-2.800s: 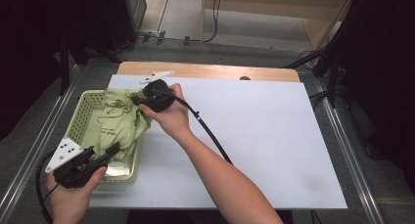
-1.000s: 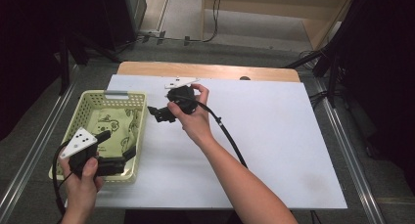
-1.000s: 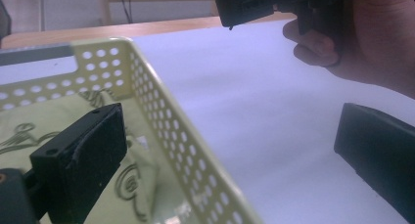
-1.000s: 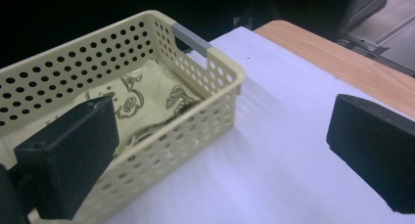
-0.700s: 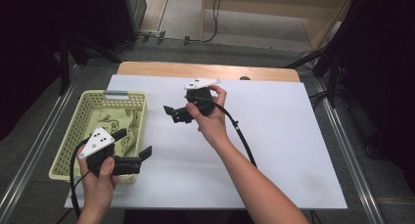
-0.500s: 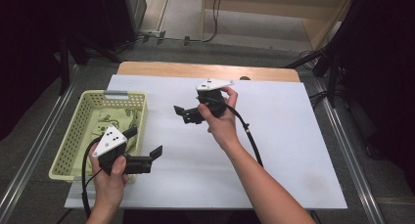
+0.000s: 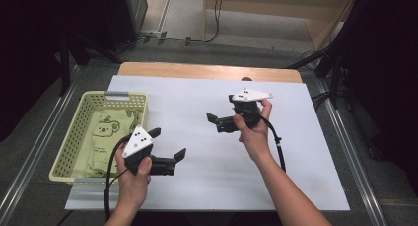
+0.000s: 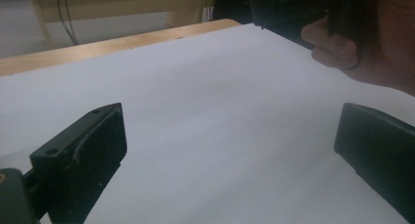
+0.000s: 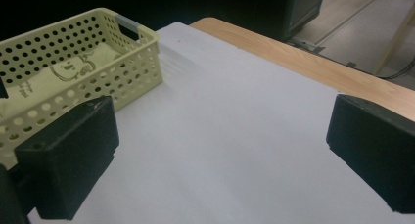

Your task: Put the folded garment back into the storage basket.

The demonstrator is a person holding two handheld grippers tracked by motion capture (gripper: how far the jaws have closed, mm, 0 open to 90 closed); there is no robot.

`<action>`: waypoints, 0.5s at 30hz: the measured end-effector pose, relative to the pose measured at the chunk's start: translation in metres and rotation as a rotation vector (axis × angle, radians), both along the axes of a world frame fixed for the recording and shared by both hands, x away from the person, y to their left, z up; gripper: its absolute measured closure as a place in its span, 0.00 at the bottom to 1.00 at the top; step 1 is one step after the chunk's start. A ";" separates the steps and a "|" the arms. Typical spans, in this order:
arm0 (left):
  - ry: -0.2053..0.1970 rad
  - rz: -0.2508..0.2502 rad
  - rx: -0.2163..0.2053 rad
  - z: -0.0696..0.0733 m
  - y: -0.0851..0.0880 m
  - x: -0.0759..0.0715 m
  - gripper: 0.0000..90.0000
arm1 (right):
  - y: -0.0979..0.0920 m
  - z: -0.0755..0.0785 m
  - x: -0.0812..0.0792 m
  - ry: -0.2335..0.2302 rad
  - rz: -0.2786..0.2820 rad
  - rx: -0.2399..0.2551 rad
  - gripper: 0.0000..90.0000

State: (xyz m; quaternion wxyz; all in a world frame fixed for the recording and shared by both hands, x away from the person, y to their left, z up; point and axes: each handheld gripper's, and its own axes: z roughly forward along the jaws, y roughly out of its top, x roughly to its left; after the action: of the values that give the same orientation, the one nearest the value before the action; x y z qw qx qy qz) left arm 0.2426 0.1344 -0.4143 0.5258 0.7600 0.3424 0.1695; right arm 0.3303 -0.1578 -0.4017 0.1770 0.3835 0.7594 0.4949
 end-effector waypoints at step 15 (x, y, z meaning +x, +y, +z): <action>0.000 -0.046 0.000 -0.024 -0.033 0.004 0.00 | -0.072 -0.024 -0.042 -0.020 -0.083 -0.002 0.00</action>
State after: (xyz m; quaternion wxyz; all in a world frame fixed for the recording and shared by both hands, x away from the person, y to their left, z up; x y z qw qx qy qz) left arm 0.2464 0.1016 -0.4381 0.5298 0.7676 0.3246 0.1574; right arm 0.2878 -0.2298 -0.4252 0.2055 0.4094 0.7416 0.4901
